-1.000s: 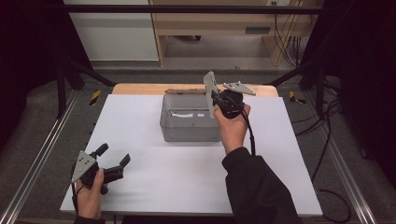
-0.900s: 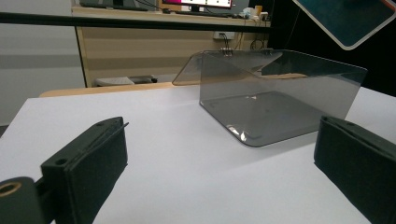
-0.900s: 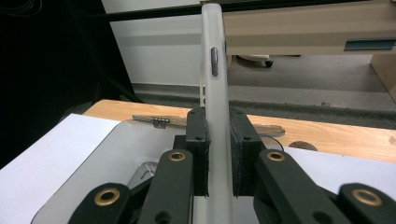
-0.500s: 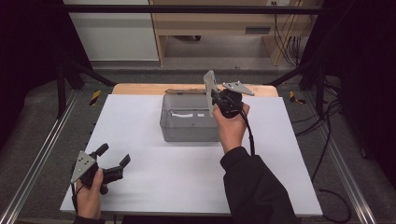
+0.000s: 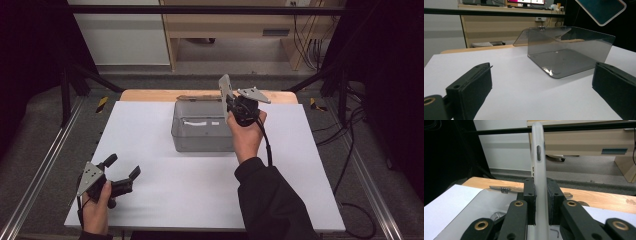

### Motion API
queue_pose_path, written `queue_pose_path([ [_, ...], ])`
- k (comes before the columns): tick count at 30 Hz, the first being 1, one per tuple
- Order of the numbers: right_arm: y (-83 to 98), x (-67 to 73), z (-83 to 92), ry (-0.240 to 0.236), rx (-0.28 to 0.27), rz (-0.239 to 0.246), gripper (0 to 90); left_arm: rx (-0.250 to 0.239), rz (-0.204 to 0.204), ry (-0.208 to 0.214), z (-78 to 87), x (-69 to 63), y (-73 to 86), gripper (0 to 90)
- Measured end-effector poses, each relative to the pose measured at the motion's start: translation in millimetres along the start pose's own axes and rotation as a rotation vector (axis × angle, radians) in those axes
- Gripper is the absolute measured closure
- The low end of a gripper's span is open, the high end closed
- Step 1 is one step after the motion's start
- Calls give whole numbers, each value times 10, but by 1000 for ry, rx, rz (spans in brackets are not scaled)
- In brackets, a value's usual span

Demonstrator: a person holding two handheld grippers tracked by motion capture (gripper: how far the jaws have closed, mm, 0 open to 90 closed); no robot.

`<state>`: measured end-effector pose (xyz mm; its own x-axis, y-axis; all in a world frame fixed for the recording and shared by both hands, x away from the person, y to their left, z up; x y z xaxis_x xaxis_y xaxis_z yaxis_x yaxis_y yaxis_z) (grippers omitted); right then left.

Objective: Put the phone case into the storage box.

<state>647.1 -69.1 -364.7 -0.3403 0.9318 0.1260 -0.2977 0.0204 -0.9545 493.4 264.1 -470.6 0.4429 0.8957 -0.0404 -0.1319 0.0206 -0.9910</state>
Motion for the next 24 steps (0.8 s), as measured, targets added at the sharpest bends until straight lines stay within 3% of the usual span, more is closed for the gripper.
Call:
queue_pose_path([
  [24,-34,-51,-29,58,-48,36,806,-5,0,4,5,5,-5,24],
])
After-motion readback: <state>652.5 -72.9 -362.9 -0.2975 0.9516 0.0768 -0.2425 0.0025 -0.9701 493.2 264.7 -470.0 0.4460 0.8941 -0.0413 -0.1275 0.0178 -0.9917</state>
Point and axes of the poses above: each handheld gripper's, and its own axes: z roughly backward along the jaws, y roughly out of its underside, x roughly to its left, the point moved 9 cm from there along -z, roughly forward along the jaws, and after that the axes turned 3 degrees about -y, right-handed, at the moved point
